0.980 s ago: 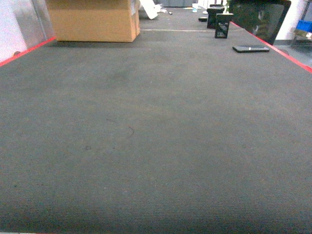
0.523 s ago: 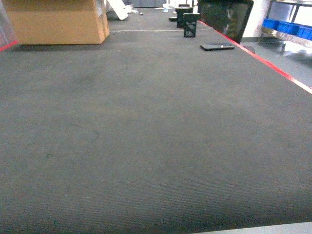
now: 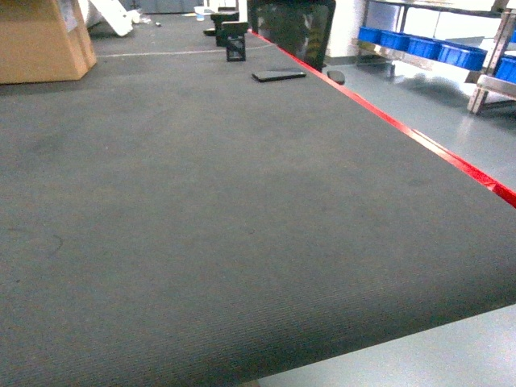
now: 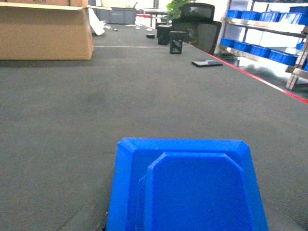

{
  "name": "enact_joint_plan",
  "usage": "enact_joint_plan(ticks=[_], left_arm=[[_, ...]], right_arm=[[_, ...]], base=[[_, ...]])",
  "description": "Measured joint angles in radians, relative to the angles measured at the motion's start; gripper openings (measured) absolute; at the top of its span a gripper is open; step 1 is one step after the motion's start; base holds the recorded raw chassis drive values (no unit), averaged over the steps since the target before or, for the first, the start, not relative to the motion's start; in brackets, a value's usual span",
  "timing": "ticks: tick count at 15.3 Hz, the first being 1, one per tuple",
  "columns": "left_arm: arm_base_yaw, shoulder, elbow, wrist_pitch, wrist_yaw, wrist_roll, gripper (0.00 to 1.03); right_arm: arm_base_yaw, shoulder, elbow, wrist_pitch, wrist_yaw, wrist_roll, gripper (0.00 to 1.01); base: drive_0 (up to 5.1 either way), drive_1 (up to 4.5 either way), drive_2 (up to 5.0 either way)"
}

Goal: Sort blue parts and orange caps into right shelf containers

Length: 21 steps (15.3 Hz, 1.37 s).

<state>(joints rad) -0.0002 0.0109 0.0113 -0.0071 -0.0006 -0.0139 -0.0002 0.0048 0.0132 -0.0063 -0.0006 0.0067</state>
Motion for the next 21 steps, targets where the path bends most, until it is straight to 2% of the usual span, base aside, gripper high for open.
enact_joint_plan(ticks=[21], left_arm=[[0.0, 0.0, 0.0, 0.0, 0.0, 0.0, 0.41]], right_arm=[[0.0, 0.0, 0.0, 0.0, 0.0, 0.0, 0.43]], base=[[-1.7, -1.68, -1.7]])
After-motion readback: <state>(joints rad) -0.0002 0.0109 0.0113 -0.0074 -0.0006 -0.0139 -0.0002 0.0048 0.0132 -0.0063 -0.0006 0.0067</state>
